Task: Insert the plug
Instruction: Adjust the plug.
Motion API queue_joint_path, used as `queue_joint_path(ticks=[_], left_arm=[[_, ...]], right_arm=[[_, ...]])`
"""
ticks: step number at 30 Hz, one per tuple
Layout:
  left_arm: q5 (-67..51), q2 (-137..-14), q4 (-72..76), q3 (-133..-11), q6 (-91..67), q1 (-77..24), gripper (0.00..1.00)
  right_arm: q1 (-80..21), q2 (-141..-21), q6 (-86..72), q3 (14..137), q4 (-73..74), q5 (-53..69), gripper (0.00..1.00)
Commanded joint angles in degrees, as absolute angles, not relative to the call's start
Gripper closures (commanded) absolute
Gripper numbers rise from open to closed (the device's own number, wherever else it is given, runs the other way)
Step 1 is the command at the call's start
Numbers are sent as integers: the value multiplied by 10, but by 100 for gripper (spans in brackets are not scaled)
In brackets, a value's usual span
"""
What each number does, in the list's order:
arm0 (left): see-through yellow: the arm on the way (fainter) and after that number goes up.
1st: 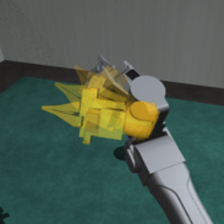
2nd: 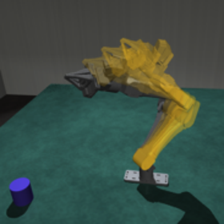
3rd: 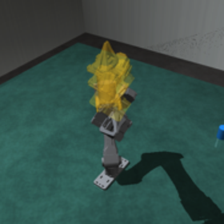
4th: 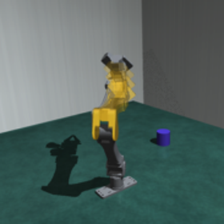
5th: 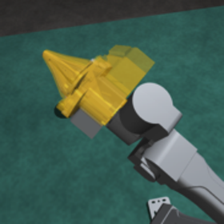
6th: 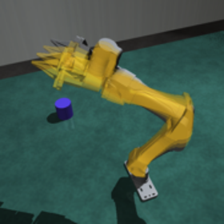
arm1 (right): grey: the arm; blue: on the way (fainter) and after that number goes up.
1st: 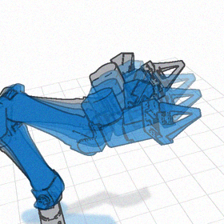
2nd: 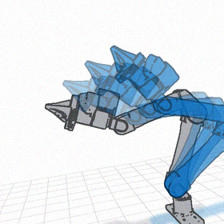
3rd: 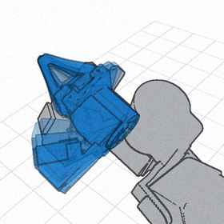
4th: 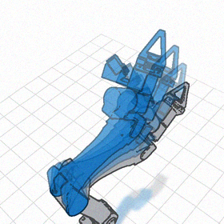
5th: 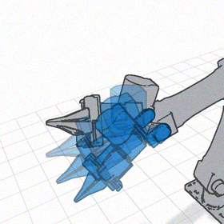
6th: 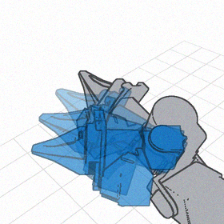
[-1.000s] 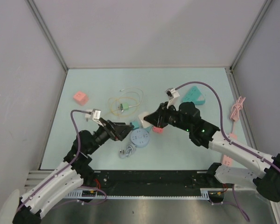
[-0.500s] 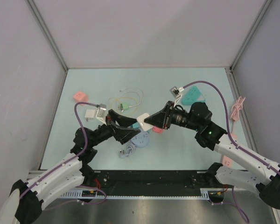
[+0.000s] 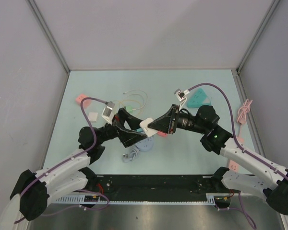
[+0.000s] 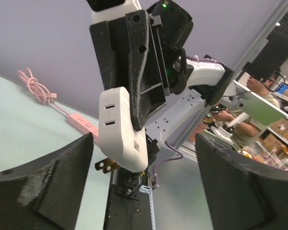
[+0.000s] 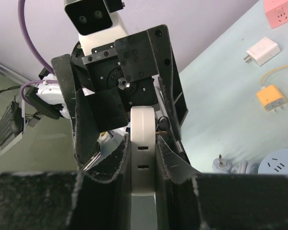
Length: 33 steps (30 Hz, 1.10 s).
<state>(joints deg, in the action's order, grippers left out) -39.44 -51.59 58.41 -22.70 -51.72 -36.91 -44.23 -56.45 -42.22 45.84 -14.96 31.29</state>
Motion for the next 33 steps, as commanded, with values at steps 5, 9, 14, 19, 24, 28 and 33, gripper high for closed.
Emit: queue_joint_path(ticks=[5,9,14,19,24,28,33], left_arm=[[-440,-539,680,-231,-574,-374,30],[-430,-527,632,-231,-556,-374,46],[-409,-510,558,-238,-525,-374,61],[-393,-500,497,-250,-500,-374,72],[-386,-497,460,-253,-482,-374,83],[-388,-495,452,-252,-470,-374,93],[-390,-488,453,-248,-461,-374,100]], right_arm=[[-427,-554,-399,459,-155,298,100],[-417,-546,-381,458,-124,287,100],[-417,-543,-361,458,-106,275,100],[-425,-544,-345,459,-98,264,100],[-436,-546,-324,459,-84,244,100],[-442,-548,-315,459,-82,246,100],[-443,-553,-312,458,-92,274,80]])
